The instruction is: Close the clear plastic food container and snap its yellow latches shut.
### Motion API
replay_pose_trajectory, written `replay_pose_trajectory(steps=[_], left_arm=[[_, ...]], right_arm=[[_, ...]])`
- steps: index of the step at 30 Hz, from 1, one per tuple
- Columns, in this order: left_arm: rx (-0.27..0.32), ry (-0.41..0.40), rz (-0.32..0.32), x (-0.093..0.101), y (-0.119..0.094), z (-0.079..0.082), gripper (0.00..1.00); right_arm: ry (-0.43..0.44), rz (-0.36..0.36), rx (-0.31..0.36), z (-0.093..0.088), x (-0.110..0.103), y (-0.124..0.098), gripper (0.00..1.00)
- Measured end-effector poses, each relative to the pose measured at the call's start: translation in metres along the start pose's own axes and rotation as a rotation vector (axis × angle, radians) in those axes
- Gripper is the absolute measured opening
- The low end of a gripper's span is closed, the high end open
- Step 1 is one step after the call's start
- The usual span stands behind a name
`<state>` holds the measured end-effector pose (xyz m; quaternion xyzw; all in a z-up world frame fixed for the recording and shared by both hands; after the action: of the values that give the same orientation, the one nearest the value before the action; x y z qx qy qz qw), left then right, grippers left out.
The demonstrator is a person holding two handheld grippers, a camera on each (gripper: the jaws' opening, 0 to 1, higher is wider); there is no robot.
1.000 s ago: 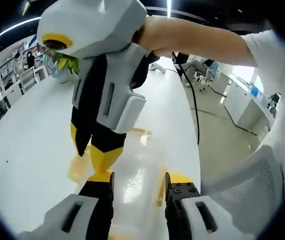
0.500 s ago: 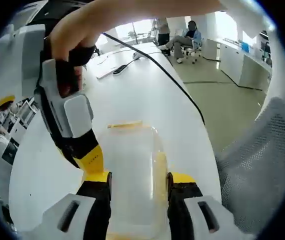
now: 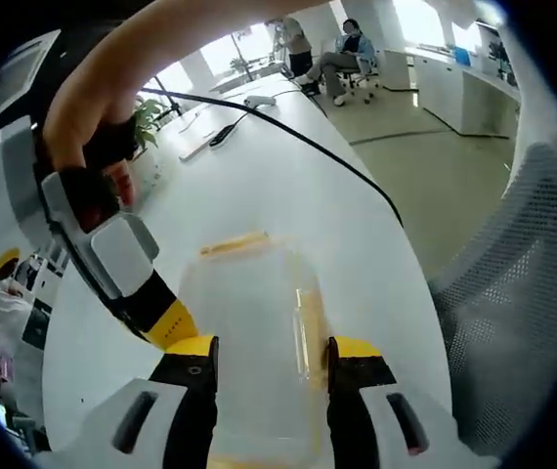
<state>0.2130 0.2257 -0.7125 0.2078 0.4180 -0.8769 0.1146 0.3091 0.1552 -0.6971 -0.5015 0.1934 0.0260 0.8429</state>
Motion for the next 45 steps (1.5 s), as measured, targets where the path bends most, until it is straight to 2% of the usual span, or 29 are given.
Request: replay_pose_trajectory(steps=[8, 18, 28, 45], left_arm=[[-0.003, 0.008, 0.009, 0.0007, 0.0011, 0.0005, 0.40], [0.001, -0.072, -0.025, -0.0048, 0.0000, 0.0012, 0.38], [-0.002, -0.079, -0.026, -0.0030, 0.0001, 0.0015, 0.37], [-0.010, -0.018, -0.006, 0.0018, 0.0015, 0.0029, 0.33]], right_arm=[[0.016, 0.026, 0.003, -0.0026, -0.0018, 0.0007, 0.25], [0.011, 0.030, -0.010, -0.0029, -0.0020, 0.0008, 0.25], [0.013, 0.034, -0.011, -0.0025, 0.0011, 0.0011, 0.25], [0.041, 0.048, 0.000, -0.0032, 0.0060, 0.0015, 0.25]])
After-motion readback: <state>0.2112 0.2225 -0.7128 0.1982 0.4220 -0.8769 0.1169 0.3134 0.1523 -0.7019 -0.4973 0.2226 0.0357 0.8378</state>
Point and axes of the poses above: the point that each gripper's makers call its tool centre point, and the gripper's own axes: y roughly forward along the fingers, x roughly to its right, z roughly out of its top, the point moved 9 cm from there along -y, roughly backward along the fingers, and after that the axes turned 8 degrees about z, right-handed, at the moved point
